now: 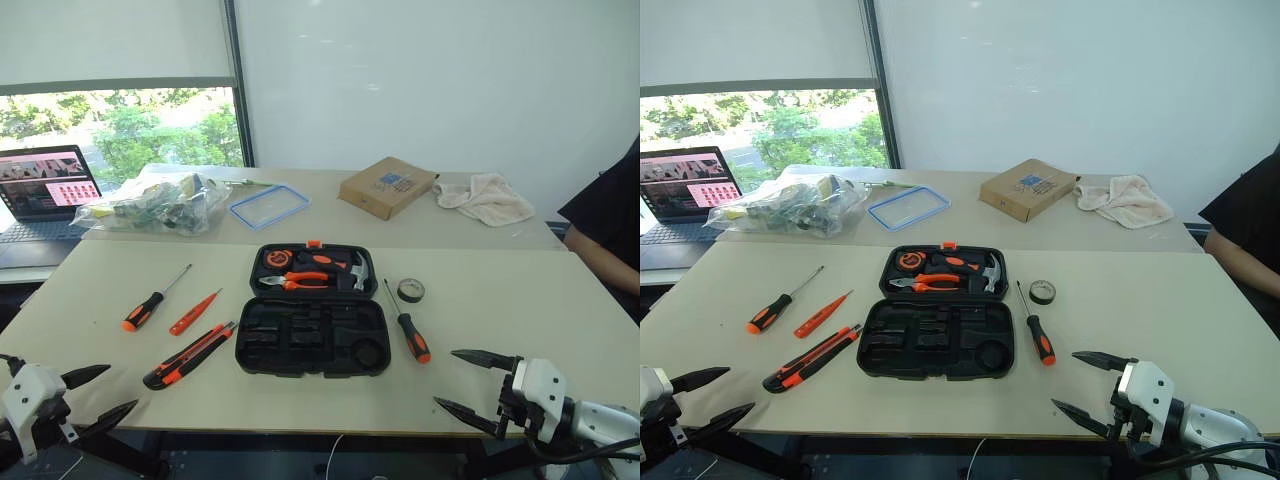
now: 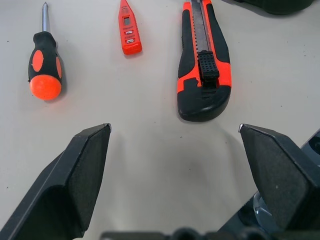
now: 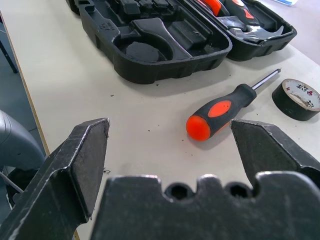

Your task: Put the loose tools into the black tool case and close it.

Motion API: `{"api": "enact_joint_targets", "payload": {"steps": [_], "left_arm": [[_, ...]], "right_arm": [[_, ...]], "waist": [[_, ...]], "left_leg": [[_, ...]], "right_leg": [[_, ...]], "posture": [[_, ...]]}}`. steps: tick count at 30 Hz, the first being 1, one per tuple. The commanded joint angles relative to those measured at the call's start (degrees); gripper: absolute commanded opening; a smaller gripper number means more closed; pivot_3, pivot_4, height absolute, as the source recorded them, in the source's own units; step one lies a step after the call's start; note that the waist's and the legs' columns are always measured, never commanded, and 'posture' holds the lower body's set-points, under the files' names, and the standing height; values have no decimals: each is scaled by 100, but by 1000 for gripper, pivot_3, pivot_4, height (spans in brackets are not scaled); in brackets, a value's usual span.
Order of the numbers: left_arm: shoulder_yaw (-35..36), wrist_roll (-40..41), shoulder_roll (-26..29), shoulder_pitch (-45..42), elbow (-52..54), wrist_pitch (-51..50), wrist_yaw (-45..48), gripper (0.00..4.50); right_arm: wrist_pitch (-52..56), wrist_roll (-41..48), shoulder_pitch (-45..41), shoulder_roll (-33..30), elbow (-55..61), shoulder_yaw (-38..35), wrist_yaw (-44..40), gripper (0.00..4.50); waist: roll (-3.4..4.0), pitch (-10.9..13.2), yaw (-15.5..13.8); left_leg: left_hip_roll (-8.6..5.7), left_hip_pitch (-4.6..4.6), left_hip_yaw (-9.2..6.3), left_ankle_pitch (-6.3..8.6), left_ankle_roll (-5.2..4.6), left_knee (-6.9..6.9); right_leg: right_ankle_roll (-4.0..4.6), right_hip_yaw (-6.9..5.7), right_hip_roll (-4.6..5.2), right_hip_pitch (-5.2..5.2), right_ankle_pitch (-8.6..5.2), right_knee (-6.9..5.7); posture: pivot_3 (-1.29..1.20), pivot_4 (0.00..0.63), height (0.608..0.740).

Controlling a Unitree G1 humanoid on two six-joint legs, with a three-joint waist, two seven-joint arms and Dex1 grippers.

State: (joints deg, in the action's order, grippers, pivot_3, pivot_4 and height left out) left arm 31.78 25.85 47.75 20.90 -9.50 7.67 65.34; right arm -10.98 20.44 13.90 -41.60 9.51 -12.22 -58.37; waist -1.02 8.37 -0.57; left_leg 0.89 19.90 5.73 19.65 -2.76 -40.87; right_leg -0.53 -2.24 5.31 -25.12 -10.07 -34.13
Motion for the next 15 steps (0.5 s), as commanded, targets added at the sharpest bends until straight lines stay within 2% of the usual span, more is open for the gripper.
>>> {"api": "enact_joint_targets", "payload": {"steps": [1,3,6,11,15], "left_arm": [[245,429,102,3,159,-739,-83,4393],[530,1017,104,-40,267,-1752,-365,4393],[1068,1218,-296,-94,140,-1926,-1005,4393],[1365,1328,-680,65,121,-2442,-1571,4393],[1391,1275,-619,-131,76,-2797,-2027,4393]], "right_arm": [[41,102,-196,112,213,-26,161,4496],[164,345,-449,330,423,98,294,4496],[778,1345,-858,615,1081,295,263,4496],[685,1100,-1275,1115,1407,666,581,4496],[598,873,-1335,1370,1463,919,719,4496]], "waist": [[0,0,0],[-8,2,18],[-8,4,74],[-17,-1,103],[-39,-11,21]], "left_leg": [[0,0,0,0,0,0],[1,0,-1,0,0,0],[7,-1,-6,0,-1,0],[5,-4,-14,-4,8,2],[0,1,-15,-12,31,1]], "right_leg": [[0,0,0,0,0,0],[0,0,-2,0,0,-1],[-1,1,-5,-6,0,-8],[5,-5,-2,-3,1,-15],[4,-11,1,-3,1,-13]], "posture": [[0,150,740],[0,150,740],[0,150,740],[0,150,740],[0,150,740]]}}
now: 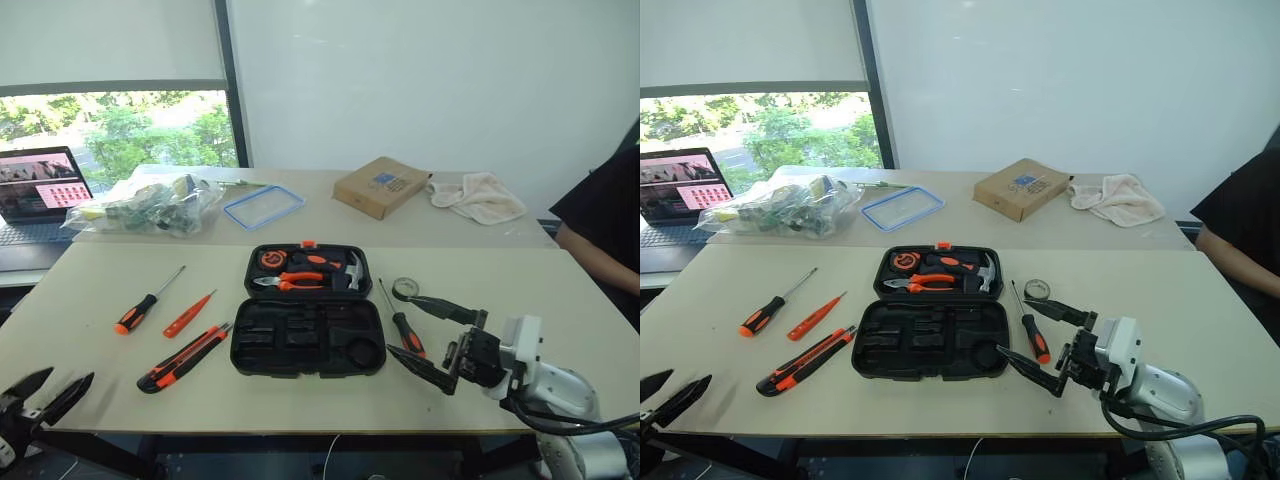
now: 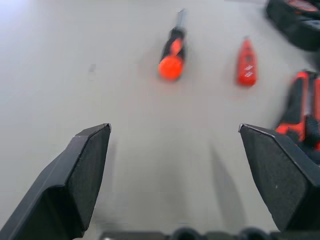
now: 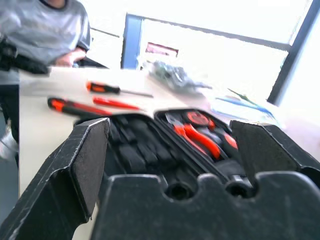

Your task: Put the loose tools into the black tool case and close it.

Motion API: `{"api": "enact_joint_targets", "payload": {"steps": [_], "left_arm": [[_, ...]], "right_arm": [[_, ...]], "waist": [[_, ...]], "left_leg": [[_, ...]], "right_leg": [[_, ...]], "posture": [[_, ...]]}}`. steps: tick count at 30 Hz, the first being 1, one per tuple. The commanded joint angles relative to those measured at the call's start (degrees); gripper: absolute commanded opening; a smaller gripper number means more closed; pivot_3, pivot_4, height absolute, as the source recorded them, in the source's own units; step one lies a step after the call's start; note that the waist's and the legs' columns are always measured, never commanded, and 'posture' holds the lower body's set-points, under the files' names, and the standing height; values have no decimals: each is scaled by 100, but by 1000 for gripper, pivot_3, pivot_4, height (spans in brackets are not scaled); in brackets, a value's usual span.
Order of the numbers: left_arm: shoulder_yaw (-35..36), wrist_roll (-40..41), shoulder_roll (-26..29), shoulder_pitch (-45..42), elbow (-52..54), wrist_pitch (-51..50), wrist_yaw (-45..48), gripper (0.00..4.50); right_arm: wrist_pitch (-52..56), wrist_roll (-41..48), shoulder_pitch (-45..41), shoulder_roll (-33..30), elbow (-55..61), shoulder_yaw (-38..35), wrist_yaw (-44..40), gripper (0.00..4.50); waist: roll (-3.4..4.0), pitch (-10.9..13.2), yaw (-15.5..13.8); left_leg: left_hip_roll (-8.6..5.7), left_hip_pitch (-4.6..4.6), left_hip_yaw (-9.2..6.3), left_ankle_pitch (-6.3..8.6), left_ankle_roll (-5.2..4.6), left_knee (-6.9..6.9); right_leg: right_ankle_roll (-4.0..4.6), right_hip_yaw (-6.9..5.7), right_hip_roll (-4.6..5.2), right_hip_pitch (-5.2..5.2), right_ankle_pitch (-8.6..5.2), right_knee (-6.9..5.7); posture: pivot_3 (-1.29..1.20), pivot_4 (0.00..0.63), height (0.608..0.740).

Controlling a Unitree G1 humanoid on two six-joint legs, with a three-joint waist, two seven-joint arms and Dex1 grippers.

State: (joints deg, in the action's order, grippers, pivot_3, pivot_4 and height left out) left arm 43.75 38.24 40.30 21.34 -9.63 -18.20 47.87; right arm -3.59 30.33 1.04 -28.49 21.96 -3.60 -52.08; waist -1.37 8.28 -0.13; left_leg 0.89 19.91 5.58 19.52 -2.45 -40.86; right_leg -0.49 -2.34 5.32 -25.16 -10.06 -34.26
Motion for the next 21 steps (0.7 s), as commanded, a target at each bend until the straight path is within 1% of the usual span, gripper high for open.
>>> {"api": "enact_joint_targets", "payload": {"steps": [1,4,6,7,9,12,13,14,16,19,21], "left_arm": [[181,72,195,-287,106,-326,-332,4393],[-8,158,561,-903,170,-785,-438,4393],[-551,-104,1045,-1657,29,-1261,-565,4393],[-924,-359,1266,-2096,-97,-1386,-654,4393],[-1493,-704,1525,-2874,-454,-1692,-844,4393],[-2307,-1167,1681,-3971,-1278,-2109,-829,4393],[-2510,-1304,1696,-4220,-1514,-2126,-764,4393],[-2716,-1441,1683,-4448,-1740,-2049,-638,4393],[-3045,-1664,1645,-4808,-2132,-2014,-494,4393],[-3375,-1969,1575,-5196,-2669,-1909,-422,3663],[-3546,-2145,1556,-5323,-2910,-1819,-295,2906]], "right_arm": [[-160,-145,-37,73,200,71,82,4496],[-157,-144,41,39,139,29,3,4496],[-151,-149,102,-16,87,17,-98,4496],[-177,-180,120,-35,45,23,-149,4496],[-218,-222,125,-46,-14,41,-193,4496],[-257,-249,120,-34,-74,34,-219,4496],[-269,-258,121,-30,-85,34,-224,4496],[-286,-266,131,-29,-96,27,-232,4496],[-322,-296,152,-26,-108,5,-226,4496],[-369,-329,179,-16,-108,-44,-190,4500],[-404,-344,242,-25,-78,-103,-143,4500]], "waist": [[-6,-4,-57],[-19,-9,-95],[-28,-14,-64],[-30,-11,-86],[-35,-11,-98],[-33,-10,-29],[-30,-9,13],[-30,-9,36],[-32,-9,116],[-32,-8,133],[-33,-8,121]], "left_leg": [[-1,0,0,0,0,0],[-6,2,-4,-1,2,-3],[-5,2,-10,-5,10,-3],[-5,-5,-9,-6,12,-2],[-15,-4,-18,-14,24,-4],[-19,-14,-15,-18,29,-2],[-19,-19,-8,-19,30,2],[-26,-30,9,-21,34,5],[-21,-37,13,-23,38,8],[-10,-34,28,-17,51,11],[-6,-34,61,-13,58,12]], "right_leg": [[0,-1,1,0,0,2],[-1,-4,5,3,1,1],[0,-7,1,3,0,-5],[2,-6,0,9,1,-8],[2,-9,-3,10,0,-18],[4,-2,-8,14,2,-27],[4,0,-10,11,2,-30],[7,2,-15,9,0,-65],[19,1,-23,8,-10,-72],[29,0,-42,-4,-21,-71],[32,-2,-47,-7,-32,-72]], "posture": [[0,150,740],[0,150,740],[0,150,740],[0,150,740],[0,150,740],[0,150,740],[0,150,740],[0,150,740],[0,150,740],[0,150,740],[0,150,740]]}}
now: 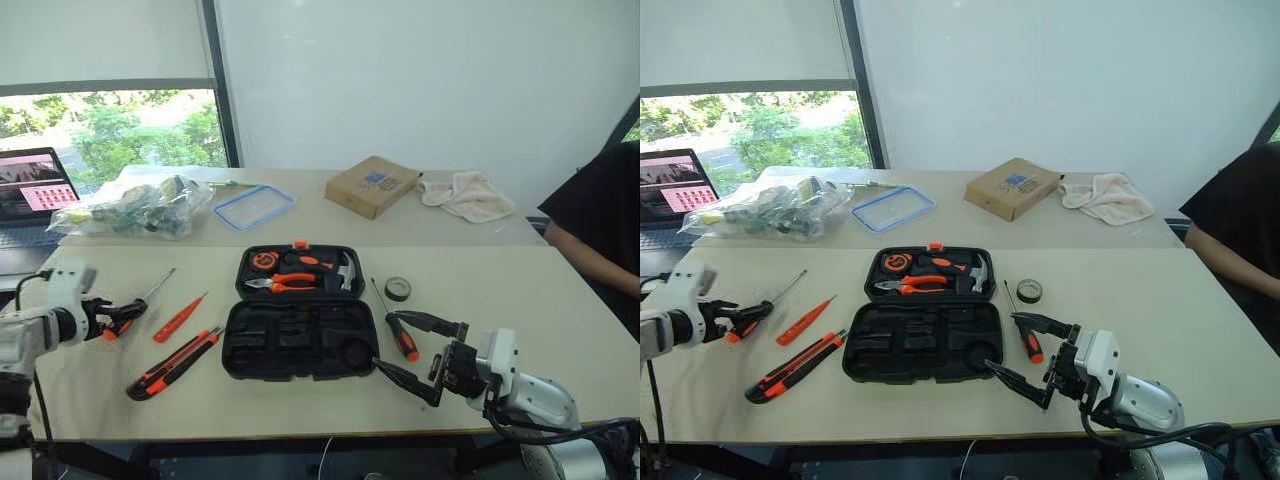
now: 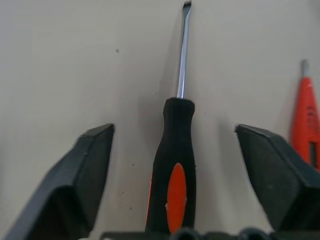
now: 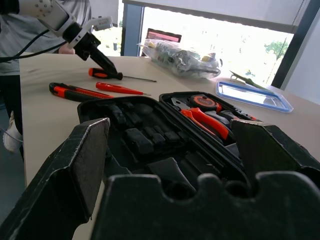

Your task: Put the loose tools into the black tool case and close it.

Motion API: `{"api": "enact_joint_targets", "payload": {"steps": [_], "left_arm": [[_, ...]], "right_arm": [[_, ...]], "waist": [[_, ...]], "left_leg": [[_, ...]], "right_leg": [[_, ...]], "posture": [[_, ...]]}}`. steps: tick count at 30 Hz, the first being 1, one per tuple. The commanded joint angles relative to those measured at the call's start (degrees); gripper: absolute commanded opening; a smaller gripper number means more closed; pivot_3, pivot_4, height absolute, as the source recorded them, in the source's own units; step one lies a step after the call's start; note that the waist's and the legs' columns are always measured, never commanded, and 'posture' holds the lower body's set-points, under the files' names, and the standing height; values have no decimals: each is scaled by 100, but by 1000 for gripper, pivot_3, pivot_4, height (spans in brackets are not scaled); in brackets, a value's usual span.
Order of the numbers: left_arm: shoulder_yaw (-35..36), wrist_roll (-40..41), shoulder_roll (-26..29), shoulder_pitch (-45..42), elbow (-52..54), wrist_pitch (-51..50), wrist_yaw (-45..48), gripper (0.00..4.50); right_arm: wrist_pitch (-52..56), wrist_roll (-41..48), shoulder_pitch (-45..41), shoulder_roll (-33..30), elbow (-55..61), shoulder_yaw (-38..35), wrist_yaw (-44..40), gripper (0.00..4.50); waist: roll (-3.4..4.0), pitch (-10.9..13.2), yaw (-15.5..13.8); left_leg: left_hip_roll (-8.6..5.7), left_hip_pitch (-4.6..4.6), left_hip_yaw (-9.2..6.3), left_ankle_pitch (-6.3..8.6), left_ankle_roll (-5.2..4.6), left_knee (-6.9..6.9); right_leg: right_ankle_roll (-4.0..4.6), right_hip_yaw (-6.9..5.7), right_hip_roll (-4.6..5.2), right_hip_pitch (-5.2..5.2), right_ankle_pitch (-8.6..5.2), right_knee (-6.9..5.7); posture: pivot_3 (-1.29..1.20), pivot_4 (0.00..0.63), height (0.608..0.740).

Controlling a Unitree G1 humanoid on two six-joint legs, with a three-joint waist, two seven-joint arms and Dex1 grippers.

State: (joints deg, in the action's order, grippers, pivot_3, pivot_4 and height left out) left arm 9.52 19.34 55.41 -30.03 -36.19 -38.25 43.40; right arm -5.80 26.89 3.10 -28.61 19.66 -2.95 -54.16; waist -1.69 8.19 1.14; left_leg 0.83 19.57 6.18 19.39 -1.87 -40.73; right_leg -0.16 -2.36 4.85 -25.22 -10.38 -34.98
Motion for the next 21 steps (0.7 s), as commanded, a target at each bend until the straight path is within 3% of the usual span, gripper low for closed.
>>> {"api": "enact_joint_targets", "payload": {"steps": [1,5,6,10,14,18,21], "left_arm": [[-207,-322,62,-226,-334,201,262,2519],[-46,-254,76,-350,-462,853,866,1015],[59,-174,65,-388,-438,1187,1106,849],[174,257,-47,-514,307,2370,2547,854],[-649,117,-279,-855,1332,2441,3557,854],[-1621,-502,-808,-1429,1824,2401,3651,854],[-2303,-1314,-1108,-1703,1632,2968,3528,854]], "right_arm": [[-195,-6,75,-22,168,-200,85,4500],[-212,-16,166,-57,198,-283,143,4500],[-211,-16,179,-68,201,-307,153,4500],[-195,-19,243,-142,199,-470,185,4500],[-187,-2,349,-281,140,-719,196,4500],[-187,15,483,-379,90,-962,201,4500],[-168,19,557,-383,169,-1005,232,4500]], "waist": [[0,0,-20],[-1,0,-48],[-3,2,-52],[-21,11,-109],[-23,14,-196],[-22,14,-231],[-24,15,-177]], "left_leg": [[1,0,5,1,1,0],[2,1,13,3,2,1],[2,1,13,3,2,0],[7,4,13,3,2,-8],[-3,7,15,5,-2,-15],[-17,7,15,8,-10,-22],[-17,9,11,9,-12,-26]], "right_leg": [[0,0,0,-1,-3,-1],[-2,1,3,-1,-8,-1],[-2,1,3,-1,-8,-1],[-2,0,10,-3,-8,-4],[-5,-3,28,-1,-9,-3],[-11,0,27,11,-12,0],[-12,5,22,12,-12,4]], "posture": [[0,150,740],[0,150,740],[0,150,740],[0,150,740],[0,150,740],[0,150,740],[0,150,740]]}}
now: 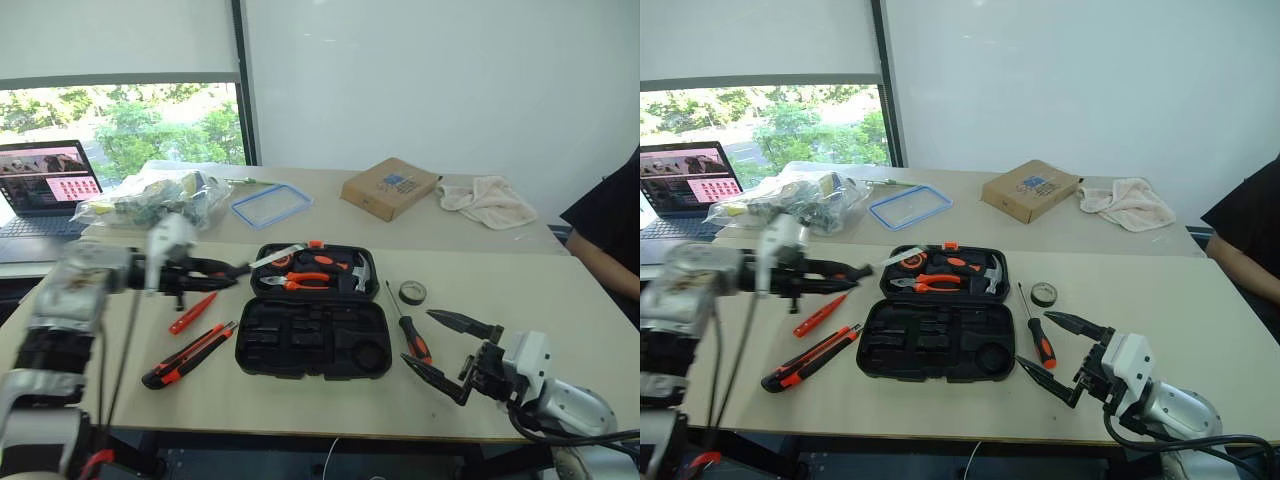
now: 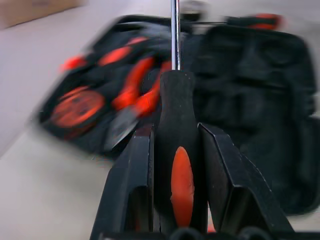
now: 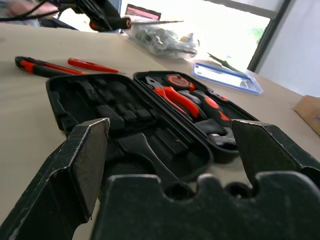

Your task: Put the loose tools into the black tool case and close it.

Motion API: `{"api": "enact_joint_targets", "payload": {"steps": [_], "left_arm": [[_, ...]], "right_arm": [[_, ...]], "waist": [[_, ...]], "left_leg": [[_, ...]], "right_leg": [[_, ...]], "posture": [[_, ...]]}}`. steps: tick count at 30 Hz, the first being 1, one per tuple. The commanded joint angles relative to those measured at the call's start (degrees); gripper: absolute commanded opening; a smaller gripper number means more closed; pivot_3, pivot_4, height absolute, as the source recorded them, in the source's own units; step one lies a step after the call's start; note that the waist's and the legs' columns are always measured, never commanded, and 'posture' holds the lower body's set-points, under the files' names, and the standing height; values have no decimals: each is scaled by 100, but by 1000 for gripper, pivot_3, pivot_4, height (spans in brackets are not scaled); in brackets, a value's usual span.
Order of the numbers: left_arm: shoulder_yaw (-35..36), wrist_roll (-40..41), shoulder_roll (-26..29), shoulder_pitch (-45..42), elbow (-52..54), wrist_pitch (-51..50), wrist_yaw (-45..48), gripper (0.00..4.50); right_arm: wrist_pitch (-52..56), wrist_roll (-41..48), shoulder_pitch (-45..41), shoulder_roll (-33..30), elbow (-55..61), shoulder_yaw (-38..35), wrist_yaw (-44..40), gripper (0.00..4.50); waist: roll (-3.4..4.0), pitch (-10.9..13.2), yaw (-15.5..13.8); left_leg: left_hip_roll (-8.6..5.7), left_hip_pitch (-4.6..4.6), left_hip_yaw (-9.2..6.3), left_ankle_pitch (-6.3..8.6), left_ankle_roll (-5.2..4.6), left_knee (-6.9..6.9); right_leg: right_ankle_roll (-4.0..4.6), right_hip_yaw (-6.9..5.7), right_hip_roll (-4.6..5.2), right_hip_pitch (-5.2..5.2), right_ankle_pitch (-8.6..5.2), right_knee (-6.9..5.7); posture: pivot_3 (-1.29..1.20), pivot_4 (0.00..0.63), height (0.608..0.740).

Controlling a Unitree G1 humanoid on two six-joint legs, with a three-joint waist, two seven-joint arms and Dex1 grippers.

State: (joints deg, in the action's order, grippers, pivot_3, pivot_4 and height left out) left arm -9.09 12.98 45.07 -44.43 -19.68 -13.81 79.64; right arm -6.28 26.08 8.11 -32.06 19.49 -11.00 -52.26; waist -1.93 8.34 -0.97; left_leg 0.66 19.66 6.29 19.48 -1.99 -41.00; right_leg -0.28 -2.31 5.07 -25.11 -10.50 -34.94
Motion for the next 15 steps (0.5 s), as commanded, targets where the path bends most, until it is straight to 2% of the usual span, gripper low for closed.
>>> {"api": "enact_joint_targets", "payload": {"steps": [1,6,15], "left_arm": [[-572,-850,-146,-319,-142,705,-125,854],[-927,-1358,-565,-507,-568,940,-389,854],[-1118,-1848,-812,-585,-872,999,-529,854]], "right_arm": [[-107,96,76,-31,229,-196,60,4500],[-82,75,211,5,422,-210,158,4500],[-103,24,363,65,585,-183,354,4500]], "waist": [[0,1,64],[0,1,114],[0,2,36]], "left_leg": [[1,0,-1,0,-1,2],[10,2,-39,7,-14,4],[10,29,-66,31,-56,-32]], "right_leg": [[0,6,-3,-1,0,2],[1,18,-13,-9,-1,0],[-23,3,10,-11,-10,-4]], "posture": [[0,150,740],[0,150,740],[0,150,740]]}}
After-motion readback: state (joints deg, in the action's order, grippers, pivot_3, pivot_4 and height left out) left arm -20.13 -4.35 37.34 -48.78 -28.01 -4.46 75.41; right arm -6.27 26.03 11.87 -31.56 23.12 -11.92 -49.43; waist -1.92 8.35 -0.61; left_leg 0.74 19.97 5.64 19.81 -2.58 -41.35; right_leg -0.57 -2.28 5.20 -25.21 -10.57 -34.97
